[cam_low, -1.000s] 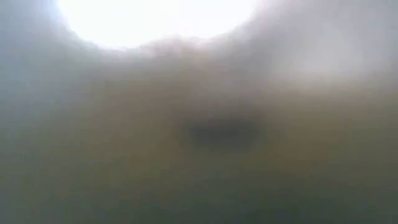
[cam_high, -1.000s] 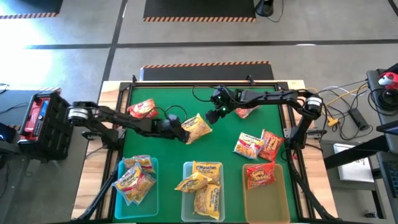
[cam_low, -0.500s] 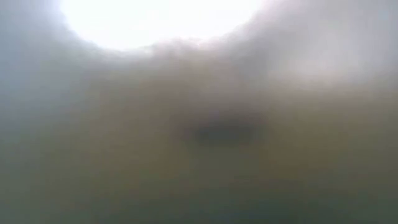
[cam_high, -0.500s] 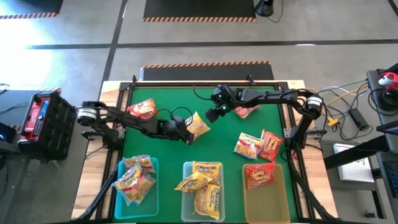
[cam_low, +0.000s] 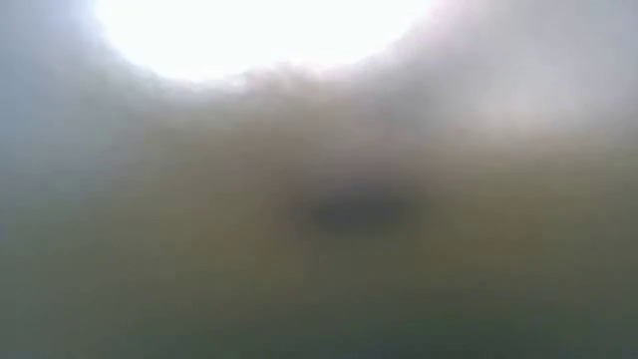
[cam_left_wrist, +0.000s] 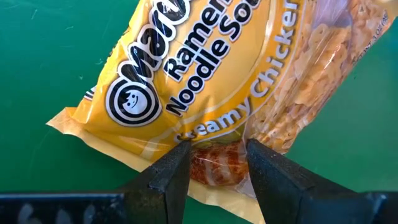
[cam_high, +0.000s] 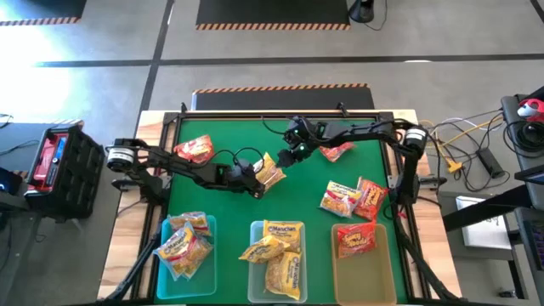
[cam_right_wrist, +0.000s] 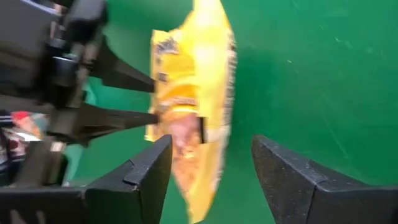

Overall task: Sort Maruchan noodles
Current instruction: Put the yellow noodle pack into the transparent bin

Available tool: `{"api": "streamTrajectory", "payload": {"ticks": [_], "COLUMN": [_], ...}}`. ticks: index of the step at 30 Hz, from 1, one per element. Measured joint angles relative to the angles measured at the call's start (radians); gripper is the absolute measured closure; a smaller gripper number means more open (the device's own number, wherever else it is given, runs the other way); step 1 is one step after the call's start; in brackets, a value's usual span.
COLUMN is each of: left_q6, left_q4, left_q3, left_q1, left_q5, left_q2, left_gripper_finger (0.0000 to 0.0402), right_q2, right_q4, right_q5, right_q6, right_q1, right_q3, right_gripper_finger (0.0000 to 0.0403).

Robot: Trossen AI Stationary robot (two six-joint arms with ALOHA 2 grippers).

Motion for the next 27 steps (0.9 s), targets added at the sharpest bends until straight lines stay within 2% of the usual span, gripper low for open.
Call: {"api": "streamTrajectory", "payload": {"ticks": [10, 21, 27], "left_q6": [0.001, 0.001, 0.002], "left_q4": [-0.002, -0.004, -0.004], "left_q3": [-0.002, -0.003, -0.004], "left_q1": [0.000, 0.001, 0.001], "left_q5": [0.001, 0.002, -0.007], "left_q2": [0.001, 0.002, 0.003], "left_gripper_finger": [0.0260, 0.0260, 0.0260], "right_q2": [0.068, 0.135, 0.174], "right_q4": [0.090, 0.262, 0.343], "right_q5": [-0.044, -0.075, -0.073], "right_q6": [0.017, 0.086, 0.112], "right_q1": [0.010, 0.055, 0.084], "right_q3": [0.000, 0.001, 0.001], "right_gripper_finger": [0.0156, 0.0158, 0.0175]}}
